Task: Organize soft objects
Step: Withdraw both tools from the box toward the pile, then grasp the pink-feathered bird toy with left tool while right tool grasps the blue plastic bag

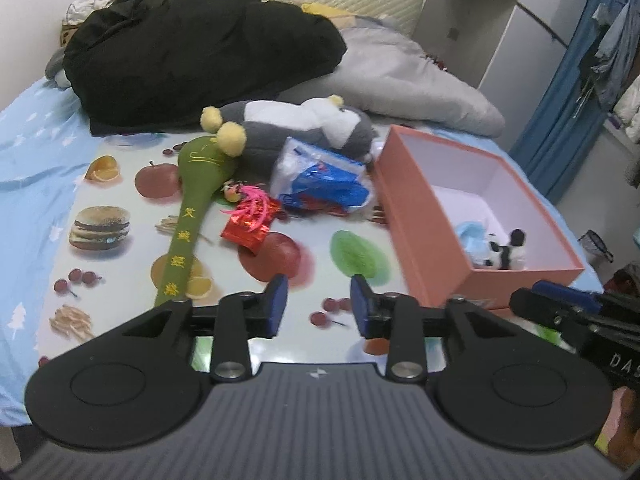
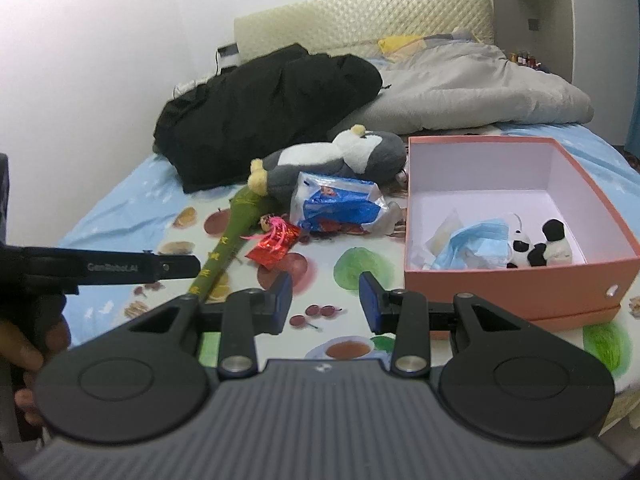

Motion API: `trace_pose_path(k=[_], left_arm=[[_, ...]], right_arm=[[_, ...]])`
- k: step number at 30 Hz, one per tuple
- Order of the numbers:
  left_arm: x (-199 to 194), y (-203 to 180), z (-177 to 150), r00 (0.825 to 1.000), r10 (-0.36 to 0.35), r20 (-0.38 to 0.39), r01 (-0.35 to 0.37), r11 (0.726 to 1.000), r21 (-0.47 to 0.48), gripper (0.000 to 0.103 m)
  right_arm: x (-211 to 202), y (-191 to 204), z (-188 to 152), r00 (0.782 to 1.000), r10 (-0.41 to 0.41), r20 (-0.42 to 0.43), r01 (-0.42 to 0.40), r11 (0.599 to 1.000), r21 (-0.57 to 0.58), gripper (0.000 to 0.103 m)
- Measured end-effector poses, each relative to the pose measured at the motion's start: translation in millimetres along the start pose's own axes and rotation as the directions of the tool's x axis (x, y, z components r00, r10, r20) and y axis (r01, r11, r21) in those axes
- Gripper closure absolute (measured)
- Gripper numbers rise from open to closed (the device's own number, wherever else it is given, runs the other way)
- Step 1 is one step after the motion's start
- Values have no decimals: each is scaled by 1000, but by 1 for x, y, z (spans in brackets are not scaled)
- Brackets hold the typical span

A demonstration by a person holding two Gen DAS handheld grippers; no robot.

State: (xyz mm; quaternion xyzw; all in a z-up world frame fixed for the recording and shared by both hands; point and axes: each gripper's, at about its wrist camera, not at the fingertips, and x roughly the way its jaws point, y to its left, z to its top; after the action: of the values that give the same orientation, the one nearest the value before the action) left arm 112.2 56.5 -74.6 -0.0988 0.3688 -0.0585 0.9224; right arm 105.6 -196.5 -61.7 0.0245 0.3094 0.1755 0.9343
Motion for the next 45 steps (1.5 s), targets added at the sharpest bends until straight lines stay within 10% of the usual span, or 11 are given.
trace_pose_path(k=[15, 40, 45], left_arm=[[146, 50, 47, 994, 76, -76, -74, 997, 31, 51], [274, 115, 88, 992, 7, -125, -59, 909, -413, 63], [277, 116, 89, 993, -19, -119, -35, 901, -433, 88]], right_arm=[[139, -11, 61, 993, -2, -114, -13, 991, -134, 49], [312, 5, 87, 941, -33, -337, -134, 877, -461, 50], [316, 15, 82, 937, -54, -345, -143, 842, -520, 83]])
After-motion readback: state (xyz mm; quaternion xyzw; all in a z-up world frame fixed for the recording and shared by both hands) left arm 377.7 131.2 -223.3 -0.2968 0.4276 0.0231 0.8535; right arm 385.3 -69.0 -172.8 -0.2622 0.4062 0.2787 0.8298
